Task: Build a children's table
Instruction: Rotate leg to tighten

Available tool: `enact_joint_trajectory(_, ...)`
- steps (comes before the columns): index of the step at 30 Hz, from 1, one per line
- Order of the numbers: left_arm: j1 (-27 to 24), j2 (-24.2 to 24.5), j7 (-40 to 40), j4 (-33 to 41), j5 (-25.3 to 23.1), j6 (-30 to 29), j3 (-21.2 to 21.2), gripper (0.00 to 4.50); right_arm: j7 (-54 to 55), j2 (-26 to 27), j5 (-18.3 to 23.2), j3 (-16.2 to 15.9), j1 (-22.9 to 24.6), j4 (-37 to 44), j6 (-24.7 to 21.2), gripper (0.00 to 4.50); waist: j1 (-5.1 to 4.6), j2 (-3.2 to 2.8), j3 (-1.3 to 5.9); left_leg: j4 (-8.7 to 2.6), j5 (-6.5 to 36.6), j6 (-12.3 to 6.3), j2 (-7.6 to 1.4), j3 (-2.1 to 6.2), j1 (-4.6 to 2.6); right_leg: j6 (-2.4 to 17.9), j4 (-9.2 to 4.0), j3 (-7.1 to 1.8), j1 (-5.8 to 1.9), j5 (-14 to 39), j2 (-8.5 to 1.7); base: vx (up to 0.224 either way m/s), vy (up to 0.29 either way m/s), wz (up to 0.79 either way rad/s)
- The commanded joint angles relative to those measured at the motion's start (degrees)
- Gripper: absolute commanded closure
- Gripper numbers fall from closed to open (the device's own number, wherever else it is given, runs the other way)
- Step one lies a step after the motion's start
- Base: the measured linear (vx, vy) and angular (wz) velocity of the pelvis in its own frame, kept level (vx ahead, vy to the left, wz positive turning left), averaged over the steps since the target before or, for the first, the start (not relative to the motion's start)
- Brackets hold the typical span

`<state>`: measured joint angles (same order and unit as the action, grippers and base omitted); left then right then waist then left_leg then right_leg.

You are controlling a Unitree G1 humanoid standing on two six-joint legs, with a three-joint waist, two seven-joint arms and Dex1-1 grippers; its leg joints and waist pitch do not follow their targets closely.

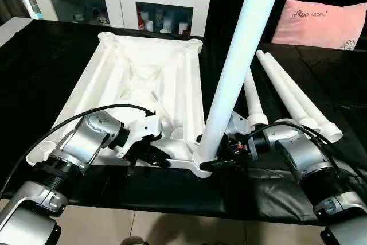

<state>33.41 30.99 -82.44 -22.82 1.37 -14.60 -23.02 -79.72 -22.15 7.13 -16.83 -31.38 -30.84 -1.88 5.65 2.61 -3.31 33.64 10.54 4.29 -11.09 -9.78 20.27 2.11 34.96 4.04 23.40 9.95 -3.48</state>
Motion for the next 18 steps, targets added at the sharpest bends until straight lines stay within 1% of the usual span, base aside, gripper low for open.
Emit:
enact_joint_trajectory(1,0.82,-0.42,-3.26,1.19,0.43,0.95,-1.62,4.5,0.13,-0.59,-0.74,-0.22,-0.83,-1.26,0.39,1.27,-0.22,-0.34,3.71,-3.78,10.39,-1.98,-2.21,0.3,-0.24,10.04,-4.26,-2.98,-3.28,15.64,-4.47,0.0,0.0,0.0)
enact_joint_trajectory(2,0.82,-0.4,-3.22,1.12,0.43,1.03,-1.65,4.5,0.0,-0.59,-0.74,-0.2,-0.8,-1.3,0.42,1.44,-0.21,-0.4,3.72,-3.76,10.41,-2.0,-2.19,0.29,-0.23,10.06,-4.28,-2.98,-3.29,15.71,-4.5,0.0,0.0,0.0)
enact_joint_trajectory(4,0.82,-0.38,-3.19,1.01,0.42,1.19,-1.72,4.5,-0.31,-0.6,-0.74,-0.18,-0.67,-1.28,0.43,1.49,-0.22,-0.44,3.74,-3.76,10.48,-1.95,-2.21,0.31,-0.23,10.11,-4.25,-2.97,-3.3,15.57,-4.45,0.0,0.0,0.0)
enact_joint_trajectory(6,0.82,-0.4,-3.18,0.95,0.4,1.24,-1.75,4.5,-0.38,-0.61,-0.71,-0.2,-0.6,-1.24,0.44,1.67,-0.22,-0.37,3.77,-3.73,10.33,-1.96,-2.19,0.29,-0.23,10.09,-4.24,-2.97,-3.33,15.55,-4.47,0.0,0.0,0.0)
enact_joint_trajectory(7,0.78,-0.42,-3.16,0.87,0.35,1.31,-1.78,4.5,-0.51,-0.6,-0.57,-0.26,-0.36,-1.05,0.31,1.73,-0.2,-0.45,3.76,-3.72,10.23,-2.0,-2.18,0.29,-0.21,10.18,-4.22,-2.96,-3.33,15.29,-4.44,0.0,0.0,0.0)
enact_joint_trajectory(13,0.59,-0.84,-1.76,0.39,0.16,1.21,-1.39,4.5,-0.32,-0.28,-0.04,-0.1,0.73,-0.15,-0.68,1.81,-0.18,-0.51,3.81,-3.7,10.14,-1.94,-2.19,0.29,-0.21,10.38,-4.17,-2.95,-3.38,14.62,-4.4,0.0,0.0,0.0)
enact_joint_trajectory(15,0.54,-1.14,-0.85,0.22,0.16,0.81,-1.05,4.5,0.06,-0.09,0.15,0.09,1.12,0.19,-1.16,1.82,-0.16,-0.57,3.75,-3.75,10.57,-1.86,-2.22,0.3,-0.32,10.39,-4.24,-2.93,-3.32,15.02,-4.4,0.0,0.0,0.0)
enact_joint_trajectory(16,0.46,-2.0,1.14,-0.04,0.53,-0.72,-0.12,4.5,1.53,0.39,0.43,0.43,2.12,1.13,-2.6,1.83,-0.12,-0.48,3.63,-3.81,10.95,-1.72,-2.2,0.26,-0.37,10.07,-4.38,-2.97,-3.32,15.78,-4.34,0.0,0.0,0.0)
enact_joint_trajectory(17,0.56,-2.93,3.09,-0.37,0.86,-2.23,0.79,4.5,3.35,0.99,0.58,0.8,2.74,1.68,-4.2,1.83,-0.06,-0.54,3.47,-3.89,11.88,-1.57,-2.19,0.34,-0.53,9.79,-4.61,-2.91,-3.17,17.67,-4.43,0.0,0.0,0.0)
enact_joint_trajectory(18,0.66,-3.49,4.15,-0.58,1.07,-2.98,1.31,4.5,4.65,1.45,0.6,1.07,3.0,1.82,-5.18,1.83,-0.06,-0.54,3.47,-3.89,11.88,-1.57,-2.19,0.34,-0.53,9.79,-4.61,-2.91,-3.17,17.67,-4.43,0.0,0.0,0.0)
